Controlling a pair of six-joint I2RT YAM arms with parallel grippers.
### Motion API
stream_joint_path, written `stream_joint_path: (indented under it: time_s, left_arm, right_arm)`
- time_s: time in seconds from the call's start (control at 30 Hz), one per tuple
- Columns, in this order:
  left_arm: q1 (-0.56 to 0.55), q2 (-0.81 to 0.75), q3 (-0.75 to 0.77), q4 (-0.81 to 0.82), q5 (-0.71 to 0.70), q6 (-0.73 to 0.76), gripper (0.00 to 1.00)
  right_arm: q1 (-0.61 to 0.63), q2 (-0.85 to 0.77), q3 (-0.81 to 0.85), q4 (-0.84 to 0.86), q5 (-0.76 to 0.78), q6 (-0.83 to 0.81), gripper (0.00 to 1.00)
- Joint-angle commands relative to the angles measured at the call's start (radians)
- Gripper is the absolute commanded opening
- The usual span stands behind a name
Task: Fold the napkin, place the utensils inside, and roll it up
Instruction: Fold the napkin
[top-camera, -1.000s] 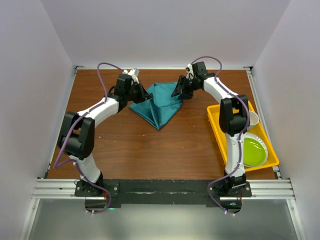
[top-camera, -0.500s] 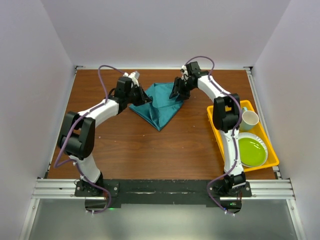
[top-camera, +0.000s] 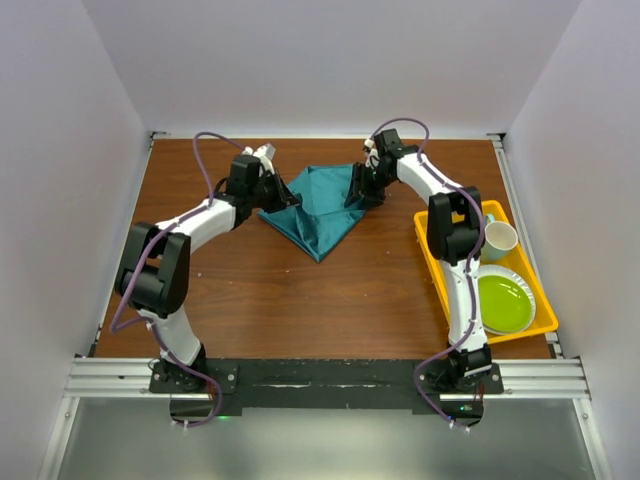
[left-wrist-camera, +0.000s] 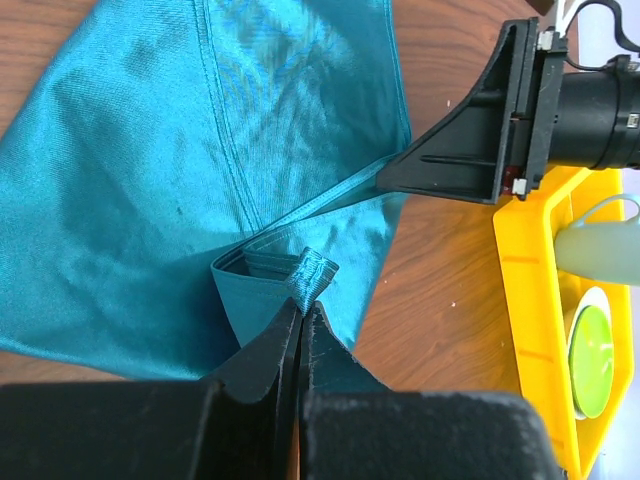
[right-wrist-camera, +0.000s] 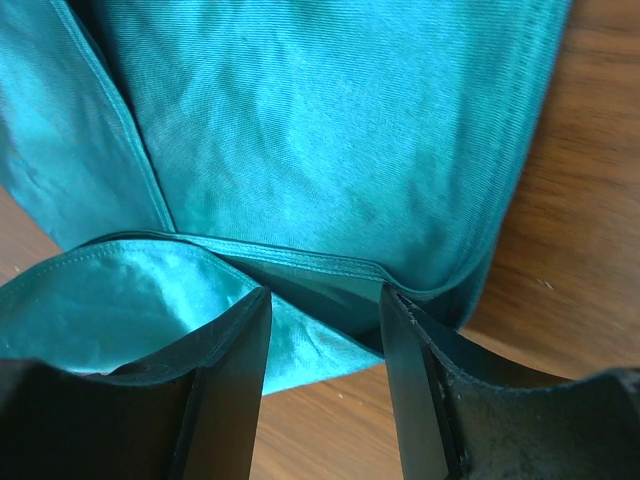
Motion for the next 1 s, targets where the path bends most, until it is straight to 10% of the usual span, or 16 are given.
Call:
stream_joint_path:
  time_s: [0.0,0.27,0.63,0.97]
  left_arm:
    - [0.015,0.017,-0.006,0.018,-0.011,0.044,0.0]
    - [0.049,0.065,0.029,-0.083,-0.066,0.139,0.01]
    - [0.05,0.033,0.074,-0.209,-0.212,0.207,0.41]
    - [0.049,-0.082,0.111,-0.303,-0.235,0.158,0.46]
  right_arm:
    - [-0.011,-0.099,-0.003,-0.026,0.046,-0.035,0.51]
    - [-0.016,-0.093,-0.001,-0.04,0.043,-0.058,0.51]
    - [-0.016,-0.107,0.022,0.029,-0.035,0.018,0.52]
    - [-0.016,-0.083,0.055,0.093,-0.094,0.06,0.54]
